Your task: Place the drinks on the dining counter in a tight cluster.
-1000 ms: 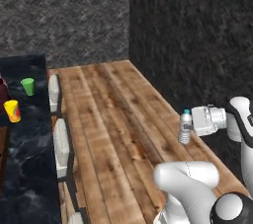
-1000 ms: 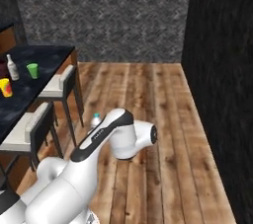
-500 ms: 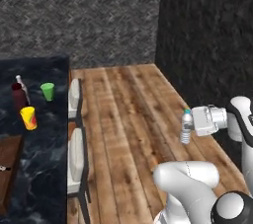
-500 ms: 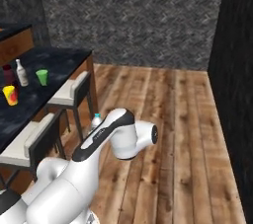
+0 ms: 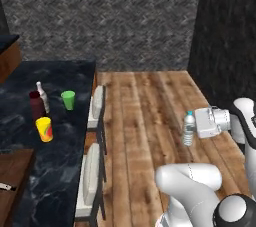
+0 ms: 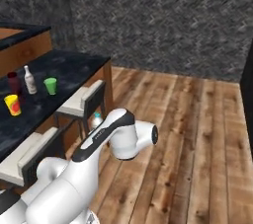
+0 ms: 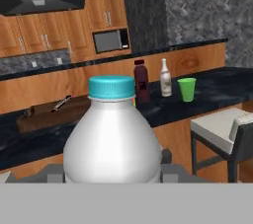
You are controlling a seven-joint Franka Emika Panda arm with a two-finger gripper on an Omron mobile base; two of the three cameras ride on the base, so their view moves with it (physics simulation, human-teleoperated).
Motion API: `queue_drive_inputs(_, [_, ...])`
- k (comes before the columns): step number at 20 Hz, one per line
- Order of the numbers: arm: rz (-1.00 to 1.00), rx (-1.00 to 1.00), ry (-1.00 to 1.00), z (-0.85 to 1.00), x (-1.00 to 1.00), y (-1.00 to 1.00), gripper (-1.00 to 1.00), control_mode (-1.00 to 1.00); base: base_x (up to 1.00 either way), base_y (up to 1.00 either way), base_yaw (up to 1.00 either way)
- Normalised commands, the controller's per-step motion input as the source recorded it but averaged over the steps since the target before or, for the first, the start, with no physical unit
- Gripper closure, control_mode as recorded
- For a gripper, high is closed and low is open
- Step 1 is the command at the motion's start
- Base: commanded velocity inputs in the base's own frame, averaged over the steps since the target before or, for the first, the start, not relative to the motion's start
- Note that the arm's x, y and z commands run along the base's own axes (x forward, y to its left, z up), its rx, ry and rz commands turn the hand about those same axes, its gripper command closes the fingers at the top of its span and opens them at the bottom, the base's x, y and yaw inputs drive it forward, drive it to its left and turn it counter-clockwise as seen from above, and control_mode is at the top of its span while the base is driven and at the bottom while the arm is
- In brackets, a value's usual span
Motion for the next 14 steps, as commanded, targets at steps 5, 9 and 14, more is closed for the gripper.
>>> queue_drive_inputs(5, [0.0, 0.0, 0.0, 0.0, 0.0, 0.0, 1.0, 1.0, 0.58, -0.2, 0.34])
queue_drive_inputs(9, [0.0, 0.0, 0.0, 0.0, 0.0, 0.0, 1.0, 1.0, 0.54, -0.19, 0.39])
queue_drive_inputs(14, [0.0, 0.0, 0.0, 0.0, 0.0, 0.0, 1.0, 1.0, 0.48, -0.16, 0.46])
